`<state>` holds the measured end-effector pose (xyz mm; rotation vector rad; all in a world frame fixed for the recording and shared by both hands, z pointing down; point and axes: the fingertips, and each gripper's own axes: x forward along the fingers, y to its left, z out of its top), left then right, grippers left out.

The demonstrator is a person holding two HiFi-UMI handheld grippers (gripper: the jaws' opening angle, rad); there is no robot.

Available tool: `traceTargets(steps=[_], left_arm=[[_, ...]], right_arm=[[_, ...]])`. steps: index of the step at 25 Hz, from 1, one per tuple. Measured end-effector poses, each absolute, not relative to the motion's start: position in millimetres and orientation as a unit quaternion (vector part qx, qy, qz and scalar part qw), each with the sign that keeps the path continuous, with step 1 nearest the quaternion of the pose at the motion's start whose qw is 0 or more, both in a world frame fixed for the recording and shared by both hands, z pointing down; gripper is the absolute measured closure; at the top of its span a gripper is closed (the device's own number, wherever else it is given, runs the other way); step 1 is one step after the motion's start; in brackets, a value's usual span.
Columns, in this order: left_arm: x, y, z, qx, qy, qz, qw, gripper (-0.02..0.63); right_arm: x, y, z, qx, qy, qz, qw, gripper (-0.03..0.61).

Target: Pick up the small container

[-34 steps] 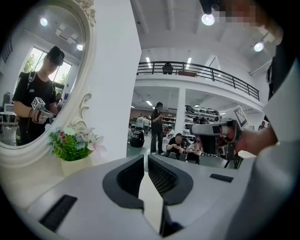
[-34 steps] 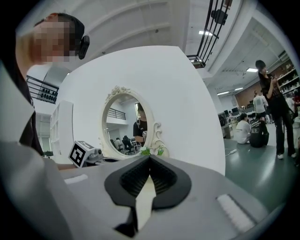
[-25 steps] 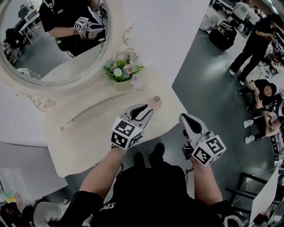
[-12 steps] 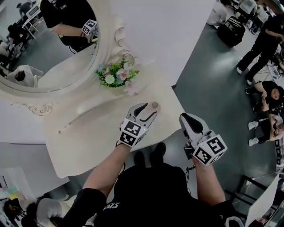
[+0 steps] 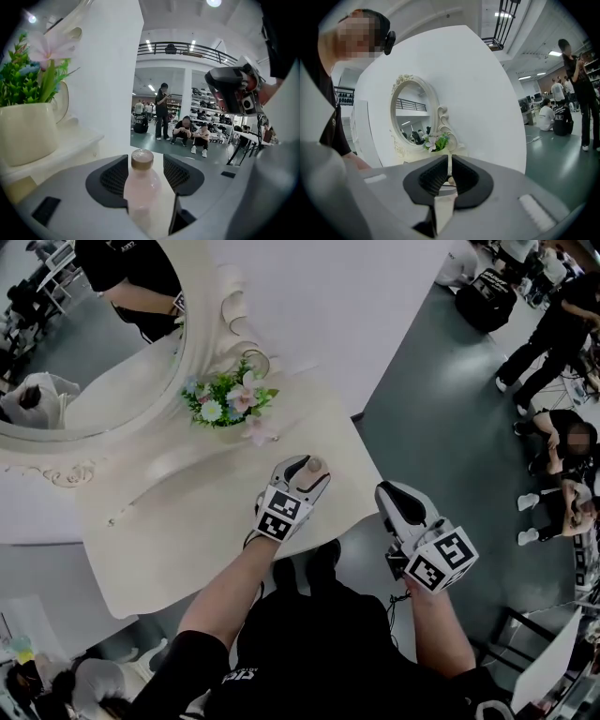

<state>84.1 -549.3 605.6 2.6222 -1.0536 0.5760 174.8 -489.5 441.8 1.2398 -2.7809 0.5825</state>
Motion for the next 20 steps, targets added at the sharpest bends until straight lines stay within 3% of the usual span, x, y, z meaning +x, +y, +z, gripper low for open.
traceTargets(steps=[8,16,20], left_arm=[[88,-562,623,0.895,-0.382,0.202,0.112,0.399],[87,-567,618,0.894,-0.387,0.199,0.110,0.466],[83,-564,613,0.892,-0.386,0.200,0.125,0.471]], right_arm=[[189,-486,456,0.409,-0.890,0.199,0.026,0.542],[193,-481,452,0.414,-0.888,0.197,0.026,0.542],[191,-476,445,0.417,-0.888,0.193,0.024,0.542]])
